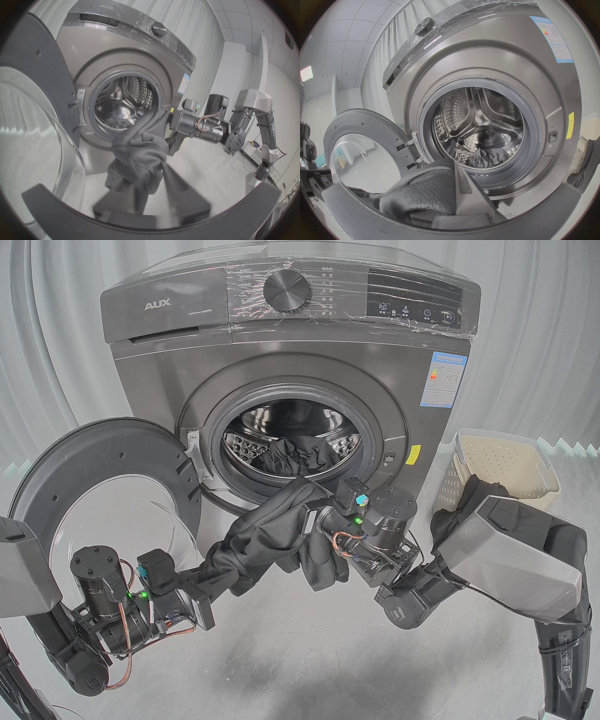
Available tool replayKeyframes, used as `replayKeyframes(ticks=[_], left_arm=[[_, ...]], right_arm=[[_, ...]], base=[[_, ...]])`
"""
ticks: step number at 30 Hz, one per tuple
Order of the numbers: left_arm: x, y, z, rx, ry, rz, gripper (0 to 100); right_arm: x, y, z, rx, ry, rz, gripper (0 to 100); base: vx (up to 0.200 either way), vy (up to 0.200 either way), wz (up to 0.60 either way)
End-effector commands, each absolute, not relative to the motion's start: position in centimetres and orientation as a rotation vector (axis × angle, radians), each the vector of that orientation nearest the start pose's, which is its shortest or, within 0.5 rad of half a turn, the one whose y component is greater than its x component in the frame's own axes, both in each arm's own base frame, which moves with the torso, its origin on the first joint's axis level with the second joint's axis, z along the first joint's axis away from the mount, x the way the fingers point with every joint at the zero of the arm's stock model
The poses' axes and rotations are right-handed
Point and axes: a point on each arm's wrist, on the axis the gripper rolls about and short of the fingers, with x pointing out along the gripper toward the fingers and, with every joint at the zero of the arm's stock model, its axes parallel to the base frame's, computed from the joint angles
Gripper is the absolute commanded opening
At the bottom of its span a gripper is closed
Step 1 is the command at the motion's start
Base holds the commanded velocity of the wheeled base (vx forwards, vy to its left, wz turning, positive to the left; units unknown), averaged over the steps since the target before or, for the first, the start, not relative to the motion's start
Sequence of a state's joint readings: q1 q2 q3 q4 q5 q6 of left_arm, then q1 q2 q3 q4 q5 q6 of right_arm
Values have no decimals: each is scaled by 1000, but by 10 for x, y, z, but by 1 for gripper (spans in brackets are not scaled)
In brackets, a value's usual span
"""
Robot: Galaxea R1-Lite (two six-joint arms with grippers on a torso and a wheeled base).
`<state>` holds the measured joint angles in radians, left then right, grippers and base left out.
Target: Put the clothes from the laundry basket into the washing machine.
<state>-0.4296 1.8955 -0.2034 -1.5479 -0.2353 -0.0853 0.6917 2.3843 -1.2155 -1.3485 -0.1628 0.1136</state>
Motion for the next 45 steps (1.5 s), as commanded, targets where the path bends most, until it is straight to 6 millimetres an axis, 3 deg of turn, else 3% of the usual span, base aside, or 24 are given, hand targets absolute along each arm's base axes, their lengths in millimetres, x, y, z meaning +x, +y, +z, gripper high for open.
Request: replayKeyframes(ticks=[1,10,14,25,35,45], left_arm=[[220,-107,78,-61,225,-655,100],[197,-99,64,-15,324,-681,100],[195,-98,62,-3,333,-697,100],[239,-119,87,-35,137,-697,100],[258,-129,77,-34,142,-702,100],[279,-140,67,-33,130,-702,100]], right_arm=[[354,285,102,194,-154,533,0],[356,278,114,200,-177,519,0],[355,277,120,206,-190,519,0],[322,290,122,201,-158,590,0],[298,308,133,217,-168,658,0],[292,314,133,220,-168,678,0]], base=[[0,0,0],[0,0,0],[0,0,0],[0,0,0],[0,0,0],[0,0,0]])
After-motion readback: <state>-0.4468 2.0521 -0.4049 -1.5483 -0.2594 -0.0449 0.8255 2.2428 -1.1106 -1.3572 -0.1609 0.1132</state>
